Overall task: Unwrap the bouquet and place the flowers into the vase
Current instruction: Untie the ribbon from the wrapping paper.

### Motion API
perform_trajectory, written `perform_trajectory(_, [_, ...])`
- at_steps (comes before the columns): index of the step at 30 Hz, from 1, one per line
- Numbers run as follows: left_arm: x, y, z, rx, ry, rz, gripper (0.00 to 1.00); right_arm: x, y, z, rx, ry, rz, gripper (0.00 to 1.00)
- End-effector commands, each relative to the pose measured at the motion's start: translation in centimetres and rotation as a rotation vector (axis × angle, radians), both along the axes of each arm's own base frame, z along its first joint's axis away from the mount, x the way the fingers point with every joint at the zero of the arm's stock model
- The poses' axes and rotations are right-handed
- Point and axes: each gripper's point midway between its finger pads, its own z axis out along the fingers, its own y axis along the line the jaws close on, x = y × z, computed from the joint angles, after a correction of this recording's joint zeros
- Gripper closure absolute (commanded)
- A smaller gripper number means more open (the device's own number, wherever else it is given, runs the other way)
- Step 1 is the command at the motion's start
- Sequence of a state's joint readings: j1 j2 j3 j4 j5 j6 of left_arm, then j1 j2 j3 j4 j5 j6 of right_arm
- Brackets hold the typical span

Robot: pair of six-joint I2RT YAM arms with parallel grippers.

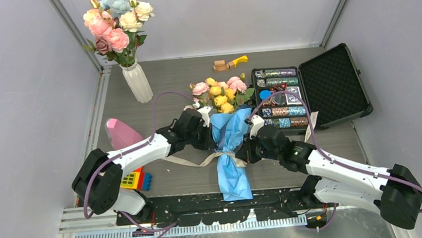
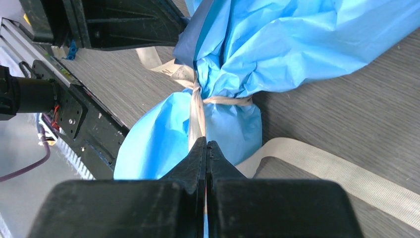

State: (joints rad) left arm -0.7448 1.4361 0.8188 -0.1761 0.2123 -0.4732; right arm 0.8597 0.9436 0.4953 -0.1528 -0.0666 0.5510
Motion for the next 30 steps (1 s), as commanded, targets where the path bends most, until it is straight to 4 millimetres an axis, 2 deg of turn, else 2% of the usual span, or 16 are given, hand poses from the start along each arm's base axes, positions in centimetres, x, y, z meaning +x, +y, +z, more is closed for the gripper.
perform_trajectory(1, [2.1,1.1,1.1,0.034,-0.067,0.072,1.00,-1.1,0.0,1.2,0.042,0.026,0.021,1.00])
perform_trajectory(7, [2.3,1.6,1.2,0.046,-0.076,0.074,1.00,-2.5,-0.1,2.2,0.053,0.059,0.069,1.00])
perform_trajectory(12, [2.4,1.8,1.8,0.044,-0.094,0.064,1.00,-2.1,0.2,3.5,0.072,0.042,0.063,0.99])
perform_trajectory(14, [2.4,1.9,1.9,0.044,-0.099,0.062,1.00,-1.9,0.7,3.7,0.086,0.042,0.070,0.88])
perform_trajectory(15, [2.4,1.9,2.0,0.043,-0.101,0.061,1.00,-1.8,1.0,3.8,0.095,0.042,0.074,0.77])
perform_trajectory(16, [2.3,2.0,2.0,0.045,-0.101,0.059,1.00,-1.9,1.3,3.8,0.104,0.050,0.083,0.72])
perform_trajectory(17, [2.4,2.0,2.1,0.046,-0.101,0.060,1.00,-1.8,1.6,3.7,0.110,0.051,0.086,0.63])
perform_trajectory(21, [2.3,2.1,2.1,0.045,-0.098,0.059,1.00,-1.7,2.1,3.1,0.122,0.055,0.096,0.41])
perform_trajectory(25, [2.3,2.0,2.2,0.041,-0.099,0.056,1.00,-1.8,2.7,2.1,0.126,0.069,0.121,0.33])
perform_trajectory(30, [2.3,2.0,2.3,0.042,-0.101,0.059,1.00,-2.2,4.1,1.6,0.141,0.119,0.178,0.36])
